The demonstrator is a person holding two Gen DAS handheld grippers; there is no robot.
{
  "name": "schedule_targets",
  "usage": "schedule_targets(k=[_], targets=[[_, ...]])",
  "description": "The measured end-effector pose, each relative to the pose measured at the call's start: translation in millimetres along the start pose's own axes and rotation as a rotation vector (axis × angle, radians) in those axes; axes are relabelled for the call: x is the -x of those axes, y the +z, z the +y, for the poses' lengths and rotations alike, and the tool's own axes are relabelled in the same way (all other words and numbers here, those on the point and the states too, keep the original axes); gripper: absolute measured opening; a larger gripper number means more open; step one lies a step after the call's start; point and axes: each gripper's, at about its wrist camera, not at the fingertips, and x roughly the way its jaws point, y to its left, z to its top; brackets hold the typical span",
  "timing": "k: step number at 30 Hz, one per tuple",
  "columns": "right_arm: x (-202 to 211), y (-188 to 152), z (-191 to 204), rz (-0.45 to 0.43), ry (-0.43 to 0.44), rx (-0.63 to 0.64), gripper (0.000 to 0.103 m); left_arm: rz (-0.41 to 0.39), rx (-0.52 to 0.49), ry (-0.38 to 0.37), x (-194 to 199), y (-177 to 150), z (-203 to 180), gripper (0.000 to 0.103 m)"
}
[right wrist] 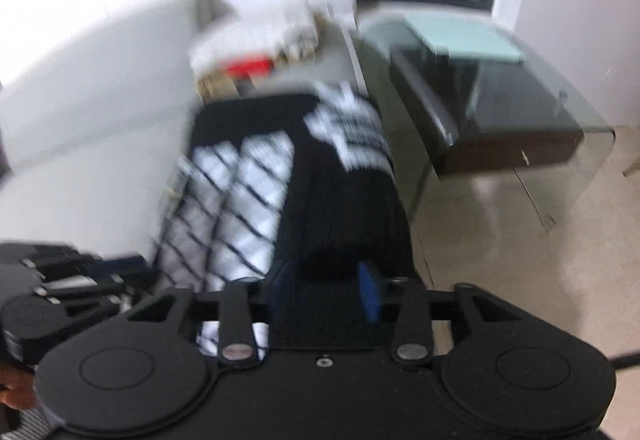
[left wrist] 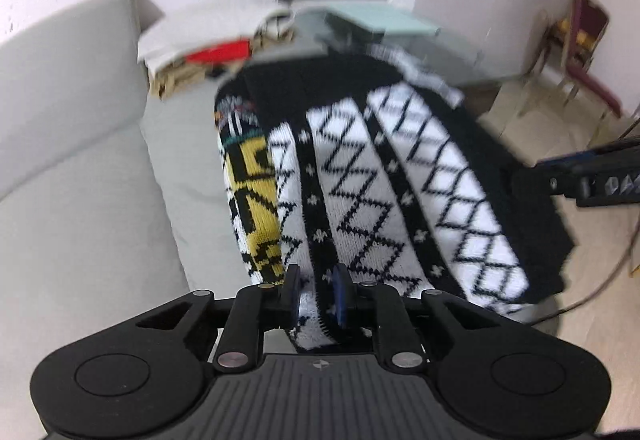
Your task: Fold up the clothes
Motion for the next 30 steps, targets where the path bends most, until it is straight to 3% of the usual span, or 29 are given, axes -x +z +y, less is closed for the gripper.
schedule_targets(k=[2,6,8,9,10,12,17,19,21,24,30], targets=[[-27.6,-4.2,1.5,0.043,-0.033,0.001,0.029,0.016,0.033,-0.016,-9.7,2.3,6.3,0.015],[-11.6,-3.7,6.6,0.009,-0.045,-0.016,0.03,0.007,0.033,-0.007,5.3,6.9,7.7,0.016],[8.1,-3.4,6.4,-0.002,-0.035,-0.031,0.038,-0.018,0.034,0.02,27.4,5.7,2.1,0.032],[18.8,-3.8,6.0,-0.004,-0.016,-0.041,0.048,-0.029,0.041,0.033,37.8,4.6,-0.5,0.051],[29.5,-4.2,5.6,-0.005,0.002,-0.051,0.062,-0.043,0.049,0.043,48.5,3.0,-3.3,0.06],[50.2,-7.6,7.2,-0.009,0.015,-0.052,0.077,-0.073,0.051,0.058,72.6,-2.9,-12.6,0.067],[105.4,-19.4,19.2,-0.013,0.016,-0.042,0.09,-0.129,0.041,0.075,130.8,-12.4,-30.0,0.085],[125.6,-23.3,25.1,-0.021,0.014,-0.045,0.103,-0.151,0.034,0.086,152.8,-14.9,-37.0,0.094],[145.8,-27.1,30.9,-0.028,0.011,-0.049,0.103,-0.155,0.037,0.094,170.2,-15.9,-42.5,0.102],[175.1,-32.9,39.9,-0.039,0.002,-0.052,0.103,-0.144,0.059,0.104,188.6,-19.1,-48.0,0.103],[200.9,-48.1,58.7,-0.064,-0.131,-0.009,0.103,-0.124,0.068,0.12,205.9,-27.8,-55.6,0.103]])
